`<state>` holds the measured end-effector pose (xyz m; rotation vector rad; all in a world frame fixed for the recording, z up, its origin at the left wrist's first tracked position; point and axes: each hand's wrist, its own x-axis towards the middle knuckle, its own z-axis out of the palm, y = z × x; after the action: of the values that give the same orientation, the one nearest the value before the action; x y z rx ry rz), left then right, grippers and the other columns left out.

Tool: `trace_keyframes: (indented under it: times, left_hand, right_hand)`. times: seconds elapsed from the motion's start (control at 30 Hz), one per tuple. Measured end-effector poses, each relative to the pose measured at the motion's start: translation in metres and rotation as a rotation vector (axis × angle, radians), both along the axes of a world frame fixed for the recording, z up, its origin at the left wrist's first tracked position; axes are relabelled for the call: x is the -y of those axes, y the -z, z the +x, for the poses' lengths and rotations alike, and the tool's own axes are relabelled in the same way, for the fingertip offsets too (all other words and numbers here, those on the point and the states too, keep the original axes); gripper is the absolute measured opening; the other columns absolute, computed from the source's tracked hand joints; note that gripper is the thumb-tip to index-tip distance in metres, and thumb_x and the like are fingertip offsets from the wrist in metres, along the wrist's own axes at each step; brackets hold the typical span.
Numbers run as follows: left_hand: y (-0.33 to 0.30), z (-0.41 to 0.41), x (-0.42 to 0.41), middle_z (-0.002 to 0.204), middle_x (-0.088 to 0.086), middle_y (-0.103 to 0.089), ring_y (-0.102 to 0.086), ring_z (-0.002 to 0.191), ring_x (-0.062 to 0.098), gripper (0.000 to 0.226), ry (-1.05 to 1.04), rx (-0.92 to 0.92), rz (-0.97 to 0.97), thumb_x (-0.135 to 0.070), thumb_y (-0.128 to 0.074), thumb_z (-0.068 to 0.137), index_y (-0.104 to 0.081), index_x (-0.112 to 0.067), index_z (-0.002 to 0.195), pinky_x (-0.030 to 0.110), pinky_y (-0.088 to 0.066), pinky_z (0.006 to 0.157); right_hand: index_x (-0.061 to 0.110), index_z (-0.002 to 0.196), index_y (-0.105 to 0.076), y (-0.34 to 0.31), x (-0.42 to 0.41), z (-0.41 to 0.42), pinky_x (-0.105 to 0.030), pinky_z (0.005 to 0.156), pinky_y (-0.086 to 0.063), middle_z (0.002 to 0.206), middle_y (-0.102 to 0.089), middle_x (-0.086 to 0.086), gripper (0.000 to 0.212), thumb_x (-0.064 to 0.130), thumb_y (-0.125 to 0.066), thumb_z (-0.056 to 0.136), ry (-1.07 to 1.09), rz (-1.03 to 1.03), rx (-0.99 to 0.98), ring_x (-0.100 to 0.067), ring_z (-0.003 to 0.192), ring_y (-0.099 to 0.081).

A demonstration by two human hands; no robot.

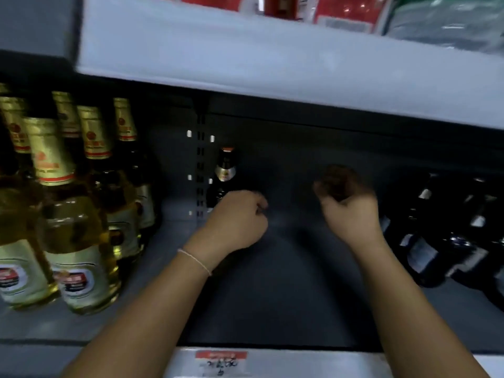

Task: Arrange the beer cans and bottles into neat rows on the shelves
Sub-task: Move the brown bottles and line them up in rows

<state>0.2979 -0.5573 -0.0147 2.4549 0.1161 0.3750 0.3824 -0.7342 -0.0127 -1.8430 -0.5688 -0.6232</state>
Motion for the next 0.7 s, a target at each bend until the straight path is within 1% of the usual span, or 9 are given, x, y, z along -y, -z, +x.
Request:
trace_keyframes:
  times: [0.1,0.17,0.23,0.3,0.4,0.5,0.57,0.63,0.7]
  left_hand:
    - [-0.003,0.013,0.054,0.114,0.006,-0.066,-0.061,0.108,0.021,0.044,0.113,0.126,-0.099,-0.002,-0.05,0.087,-0.059,-0.008,0.129,0.034,-0.049,0.098]
    - [-0.003,0.02,0.088,0.12,0.007,-0.063,-0.06,0.108,0.021,0.049,0.174,0.174,-0.122,-0.001,-0.05,0.087,-0.053,-0.007,0.135,0.035,-0.049,0.098]
    - [-0.002,0.026,0.121,0.126,0.008,-0.059,-0.058,0.107,0.019,0.054,0.23,0.193,-0.119,0.0,-0.05,0.086,-0.047,-0.008,0.14,0.035,-0.049,0.098]
    - [0.0,0.032,0.15,0.131,0.006,-0.055,-0.056,0.111,0.016,0.058,0.273,0.191,-0.104,-0.002,-0.05,0.087,-0.042,-0.012,0.143,0.033,-0.048,0.099]
    - [0.007,0.041,0.188,0.137,0.006,-0.051,-0.052,0.119,0.016,0.06,0.316,0.173,-0.078,-0.003,-0.05,0.088,-0.039,-0.015,0.145,0.03,-0.045,0.101]
    - [0.012,0.045,0.216,0.138,0.008,-0.05,-0.052,0.121,0.018,0.058,0.342,0.179,-0.061,-0.004,-0.049,0.089,-0.038,-0.014,0.146,0.025,-0.043,0.1]
    - [0.016,0.047,0.229,0.141,0.008,-0.048,-0.051,0.124,0.019,0.059,0.343,0.157,-0.055,-0.005,-0.049,0.09,-0.037,-0.014,0.147,0.027,-0.042,0.103]
    - [0.02,0.046,0.237,0.143,0.009,-0.047,-0.049,0.128,0.02,0.058,0.334,0.13,-0.054,-0.006,-0.048,0.09,-0.038,-0.013,0.146,0.031,-0.04,0.107]
    - [0.023,0.045,0.241,0.136,0.012,-0.052,-0.053,0.122,0.024,0.053,0.33,0.122,-0.059,-0.005,-0.049,0.089,-0.043,-0.011,0.141,0.035,-0.042,0.105]
  right_hand:
    - [0.01,0.11,-0.062,-0.015,0.055,-0.002,-0.002,0.074,-0.043,0.088,-0.062,0.015,0.026,-0.002,-0.065,0.087,0.082,0.071,0.062,0.019,0.076,-0.059]
    - [0.015,0.112,-0.065,-0.022,0.089,-0.003,-0.007,0.075,-0.047,0.088,-0.064,0.014,0.024,0.007,-0.066,0.089,0.194,0.077,0.081,0.009,0.074,-0.062]
    - [0.017,0.111,-0.068,-0.025,0.125,-0.002,-0.016,0.077,-0.049,0.089,-0.068,0.007,0.022,0.019,-0.065,0.089,0.326,0.014,0.11,-0.004,0.077,-0.063]
    - [0.014,0.111,-0.068,-0.027,0.159,0.004,-0.031,0.085,-0.052,0.097,-0.071,-0.004,0.027,0.026,-0.061,0.088,0.437,-0.036,0.142,-0.021,0.088,-0.066]
    - [0.007,0.117,-0.063,-0.026,0.204,0.02,-0.047,0.09,-0.05,0.106,-0.067,-0.019,0.033,0.018,-0.057,0.086,0.513,-0.139,0.091,-0.038,0.1,-0.062]
    - [0.011,0.131,-0.052,-0.022,0.229,0.038,-0.044,0.096,-0.048,0.118,-0.063,-0.017,0.042,0.012,-0.056,0.09,0.43,-0.218,-0.092,-0.035,0.111,-0.058]
    - [0.015,0.138,-0.045,-0.015,0.237,0.049,-0.034,0.085,-0.05,0.117,-0.061,-0.009,0.046,0.015,-0.054,0.093,0.345,-0.202,-0.256,-0.027,0.104,-0.059]
    - [0.015,0.136,-0.046,-0.007,0.241,0.057,-0.024,0.068,-0.047,0.105,-0.062,-0.001,0.041,0.016,-0.055,0.096,0.29,-0.155,-0.358,-0.016,0.089,-0.061]
    - [0.014,0.127,-0.053,-0.001,0.245,0.066,-0.025,0.072,-0.049,0.101,-0.065,0.0,0.035,0.023,-0.058,0.095,0.279,-0.126,-0.354,-0.019,0.092,-0.065]
